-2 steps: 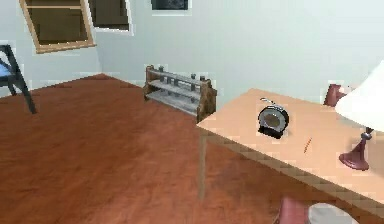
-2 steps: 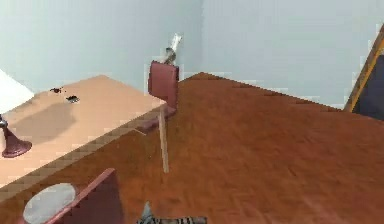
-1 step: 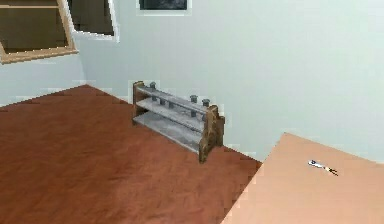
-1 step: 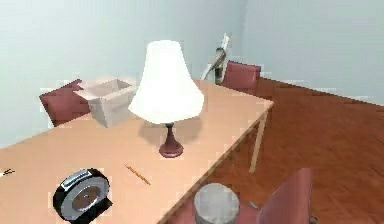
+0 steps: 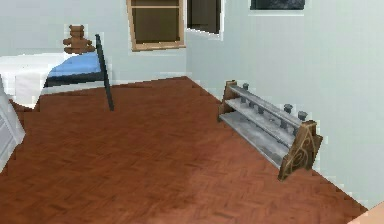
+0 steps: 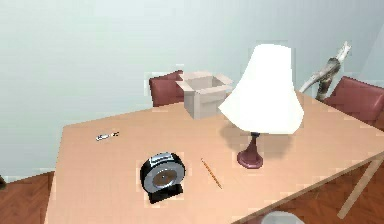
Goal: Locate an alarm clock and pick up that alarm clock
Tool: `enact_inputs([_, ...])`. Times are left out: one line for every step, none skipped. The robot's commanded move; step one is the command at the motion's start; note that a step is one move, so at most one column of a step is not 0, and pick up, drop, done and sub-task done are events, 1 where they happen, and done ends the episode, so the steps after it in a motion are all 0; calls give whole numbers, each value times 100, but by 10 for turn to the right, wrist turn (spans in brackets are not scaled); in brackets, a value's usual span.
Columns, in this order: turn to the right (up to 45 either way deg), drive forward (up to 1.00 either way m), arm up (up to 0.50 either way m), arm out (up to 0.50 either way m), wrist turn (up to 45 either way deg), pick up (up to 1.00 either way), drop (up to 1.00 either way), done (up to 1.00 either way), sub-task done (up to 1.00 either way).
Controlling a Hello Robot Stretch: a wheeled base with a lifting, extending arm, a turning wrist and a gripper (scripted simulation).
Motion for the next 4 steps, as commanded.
enact_inputs([0, 0, 50, 0, 0, 0, 0, 0, 0])
enact_inputs([0, 0, 34, 0, 0, 0, 0, 0, 0])
enact_inputs([0, 0, 0, 24, 0, 0, 0, 0, 0])
enact_inputs([0, 0, 0, 0, 450, 0, 0, 0, 0])
